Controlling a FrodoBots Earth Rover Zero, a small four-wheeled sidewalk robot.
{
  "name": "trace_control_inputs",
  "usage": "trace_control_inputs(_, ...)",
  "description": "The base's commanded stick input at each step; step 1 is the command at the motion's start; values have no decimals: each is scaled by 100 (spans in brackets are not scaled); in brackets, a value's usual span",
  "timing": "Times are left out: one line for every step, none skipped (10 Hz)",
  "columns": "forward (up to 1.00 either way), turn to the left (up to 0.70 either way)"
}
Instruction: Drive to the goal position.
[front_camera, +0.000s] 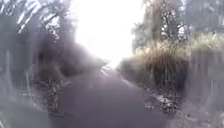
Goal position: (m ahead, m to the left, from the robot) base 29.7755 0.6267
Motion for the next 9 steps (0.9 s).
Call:
trace_control_inputs(100, 0)
trace_control_inputs(100, 0)
trace_control_inputs(100, 0)
trace_control_inputs(100, 0)
trace_control_inputs(100, 0)
trace_control_inputs(100, 0)
trace_control_inputs(100, 0)
trace_control_inputs(100, 0)
trace_control_inputs(100, 0)
